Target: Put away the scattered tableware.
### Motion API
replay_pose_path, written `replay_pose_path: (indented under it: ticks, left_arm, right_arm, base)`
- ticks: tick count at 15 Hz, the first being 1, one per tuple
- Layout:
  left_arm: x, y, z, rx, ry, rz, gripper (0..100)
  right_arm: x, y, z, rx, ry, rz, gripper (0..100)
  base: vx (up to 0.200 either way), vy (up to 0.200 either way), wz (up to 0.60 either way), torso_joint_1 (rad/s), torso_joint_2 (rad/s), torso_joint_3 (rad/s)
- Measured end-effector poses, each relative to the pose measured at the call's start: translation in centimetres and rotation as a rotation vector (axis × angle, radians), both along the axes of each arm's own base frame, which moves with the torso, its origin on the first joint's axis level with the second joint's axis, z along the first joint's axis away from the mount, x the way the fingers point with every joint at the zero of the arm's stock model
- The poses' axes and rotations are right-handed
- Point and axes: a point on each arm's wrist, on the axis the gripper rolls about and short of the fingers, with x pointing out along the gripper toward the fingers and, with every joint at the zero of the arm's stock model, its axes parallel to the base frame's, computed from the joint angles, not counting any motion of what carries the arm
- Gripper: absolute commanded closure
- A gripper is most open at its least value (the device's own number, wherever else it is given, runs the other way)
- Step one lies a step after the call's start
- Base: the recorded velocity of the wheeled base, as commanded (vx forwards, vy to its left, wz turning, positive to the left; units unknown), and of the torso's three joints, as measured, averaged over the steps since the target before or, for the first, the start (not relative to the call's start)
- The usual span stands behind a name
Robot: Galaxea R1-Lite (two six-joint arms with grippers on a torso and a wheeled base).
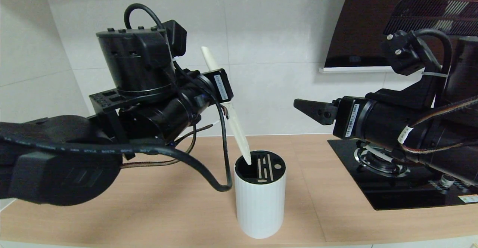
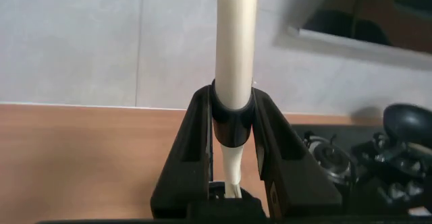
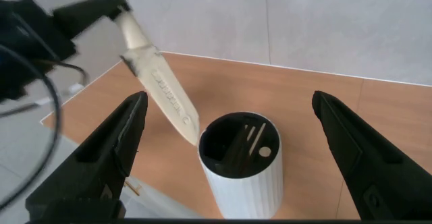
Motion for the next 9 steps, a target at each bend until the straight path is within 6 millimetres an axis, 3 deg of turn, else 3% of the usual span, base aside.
replay_pose_path:
  ticks: [5,9]
  left_arm:
    - [1.1,-1.2,-2.1,0.096,-0.162,0.119,100]
    - [1.1,-2.9,-4.6,0.157,-0.133,0.099,100]
  right_arm:
    - [0.2,0.2,-0.3,-0.009,0.009,0.000,0]
    - [0.3,0.3,-0.5,-0.013,0.013,-0.001,0]
  base:
    - [0.000,0.000,0.00,0.000,0.00,0.000]
    - [0.000,0.000,0.00,0.000,0.00,0.000]
